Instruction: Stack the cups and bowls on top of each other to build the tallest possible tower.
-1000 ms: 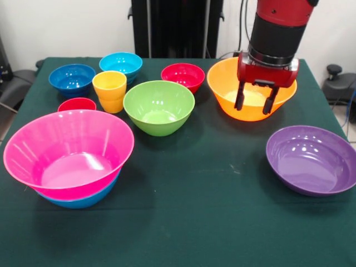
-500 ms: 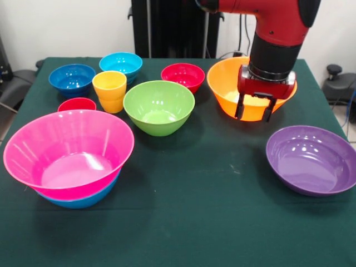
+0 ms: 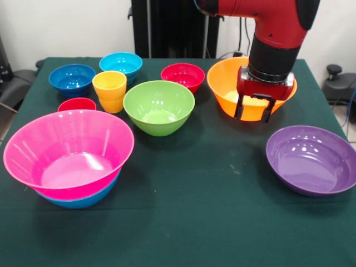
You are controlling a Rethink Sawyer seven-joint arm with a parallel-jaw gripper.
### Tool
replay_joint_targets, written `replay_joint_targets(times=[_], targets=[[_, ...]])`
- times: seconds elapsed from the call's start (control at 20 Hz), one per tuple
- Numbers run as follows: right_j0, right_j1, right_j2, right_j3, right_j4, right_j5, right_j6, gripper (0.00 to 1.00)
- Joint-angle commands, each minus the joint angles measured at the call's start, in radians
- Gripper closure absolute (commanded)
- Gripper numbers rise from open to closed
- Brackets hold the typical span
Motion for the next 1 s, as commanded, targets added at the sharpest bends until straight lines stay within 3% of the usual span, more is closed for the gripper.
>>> replay_joint_targets(times=[0.05,0.45,1.0], targets=[[0.015,-0.050,0.068,-0.021,0.035,0.070,0.118,0.00],[0.030,-0.054,0.097,-0.009,0.069,0.031,0.144,0.00],[0.034,0.058,0.126,-0.032,0.126,-0.096,0.155,0.00]])
